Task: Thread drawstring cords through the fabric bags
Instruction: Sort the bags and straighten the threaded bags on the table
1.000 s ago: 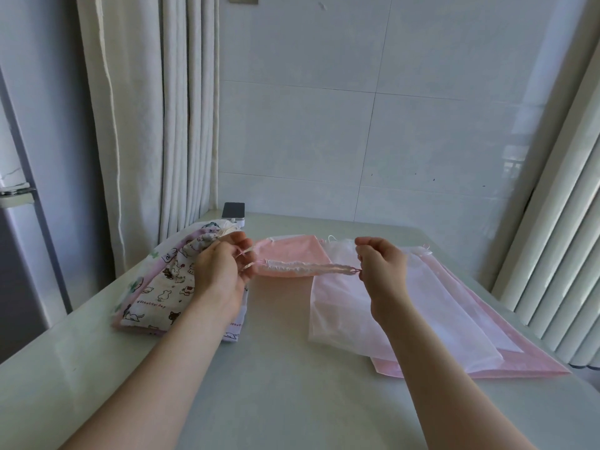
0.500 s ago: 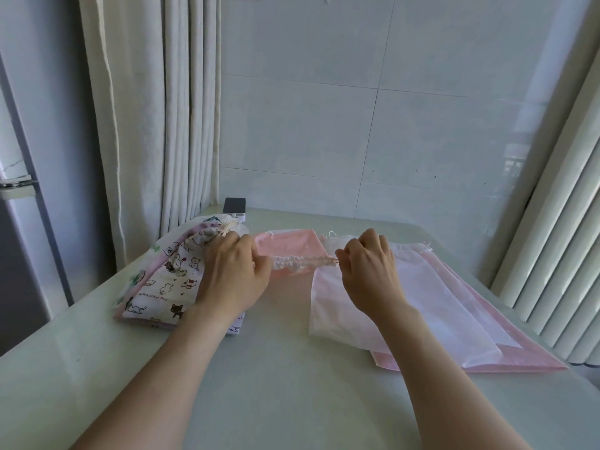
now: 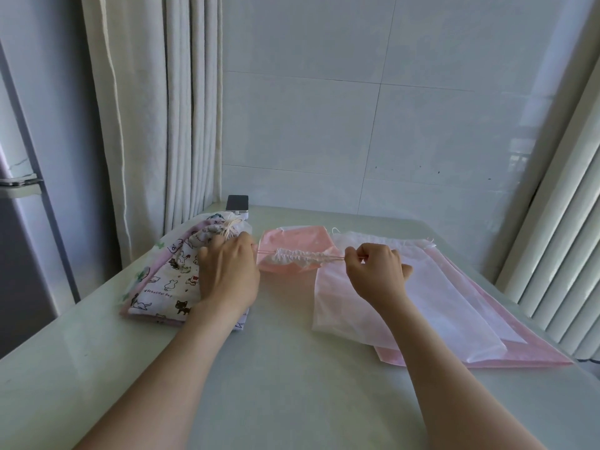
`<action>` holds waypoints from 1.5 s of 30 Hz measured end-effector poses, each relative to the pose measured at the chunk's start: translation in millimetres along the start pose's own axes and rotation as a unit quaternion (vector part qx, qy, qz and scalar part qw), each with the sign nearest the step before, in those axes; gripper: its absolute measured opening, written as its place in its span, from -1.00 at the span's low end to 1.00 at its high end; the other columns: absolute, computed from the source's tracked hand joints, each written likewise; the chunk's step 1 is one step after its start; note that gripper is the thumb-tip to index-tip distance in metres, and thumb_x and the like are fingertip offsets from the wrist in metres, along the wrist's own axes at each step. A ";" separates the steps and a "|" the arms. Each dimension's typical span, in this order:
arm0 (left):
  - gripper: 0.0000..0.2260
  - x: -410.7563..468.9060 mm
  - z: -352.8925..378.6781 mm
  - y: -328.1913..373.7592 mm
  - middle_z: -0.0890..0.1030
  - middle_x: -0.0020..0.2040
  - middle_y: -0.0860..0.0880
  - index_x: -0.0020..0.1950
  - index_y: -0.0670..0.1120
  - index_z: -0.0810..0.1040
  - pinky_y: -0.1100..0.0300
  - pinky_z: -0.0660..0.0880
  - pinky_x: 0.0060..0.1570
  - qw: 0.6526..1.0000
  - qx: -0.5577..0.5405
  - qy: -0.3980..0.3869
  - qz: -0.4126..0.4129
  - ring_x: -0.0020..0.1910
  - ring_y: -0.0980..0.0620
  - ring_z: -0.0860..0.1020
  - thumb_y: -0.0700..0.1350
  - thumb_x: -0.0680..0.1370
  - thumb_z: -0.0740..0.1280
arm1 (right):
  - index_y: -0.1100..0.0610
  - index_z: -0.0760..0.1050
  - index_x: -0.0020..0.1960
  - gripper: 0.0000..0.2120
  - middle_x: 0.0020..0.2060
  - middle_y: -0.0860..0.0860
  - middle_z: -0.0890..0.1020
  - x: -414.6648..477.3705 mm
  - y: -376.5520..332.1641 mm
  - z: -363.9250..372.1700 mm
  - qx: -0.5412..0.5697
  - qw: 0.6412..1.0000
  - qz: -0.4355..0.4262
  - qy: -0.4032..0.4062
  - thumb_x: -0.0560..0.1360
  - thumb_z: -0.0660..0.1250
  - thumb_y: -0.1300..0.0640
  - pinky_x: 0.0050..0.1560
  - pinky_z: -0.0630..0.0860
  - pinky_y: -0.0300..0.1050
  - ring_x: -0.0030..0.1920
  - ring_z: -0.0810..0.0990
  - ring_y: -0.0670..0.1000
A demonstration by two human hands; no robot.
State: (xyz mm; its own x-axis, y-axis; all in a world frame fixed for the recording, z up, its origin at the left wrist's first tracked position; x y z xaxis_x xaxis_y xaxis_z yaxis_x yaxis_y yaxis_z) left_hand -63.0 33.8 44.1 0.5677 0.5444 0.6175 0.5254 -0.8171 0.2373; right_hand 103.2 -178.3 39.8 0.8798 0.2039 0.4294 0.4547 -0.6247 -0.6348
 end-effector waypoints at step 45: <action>-0.66 -11.9 -8.9 17.1 0.56 -0.17 -0.10 -0.18 -0.07 0.55 -0.08 0.29 -0.01 0.993 -0.073 0.078 0.056 -0.06 -0.17 0.44 0.03 0.54 0.05 | 0.11 0.22 -0.36 -0.56 -0.40 0.07 0.36 -5.5 -13.4 -2.0 -0.017 0.989 -0.088 -0.117 0.59 0.03 -0.12 0.03 0.32 0.11 -0.23 0.41 0.18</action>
State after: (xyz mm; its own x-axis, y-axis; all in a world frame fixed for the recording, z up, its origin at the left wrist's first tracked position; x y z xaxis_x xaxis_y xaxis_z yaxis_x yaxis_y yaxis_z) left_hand -66.4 11.6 47.5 0.5062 0.4212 0.7525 0.3602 -0.8961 0.2593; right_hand 92.0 -172.6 47.3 0.7972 0.4782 0.3685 0.6023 -0.5886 -0.5392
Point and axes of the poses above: each hand's wrist, its own x-axis towards the middle knuckle, its own z-axis out of the palm, y = z × x, the point moved 6 cm from there along x, towards the middle knuckle
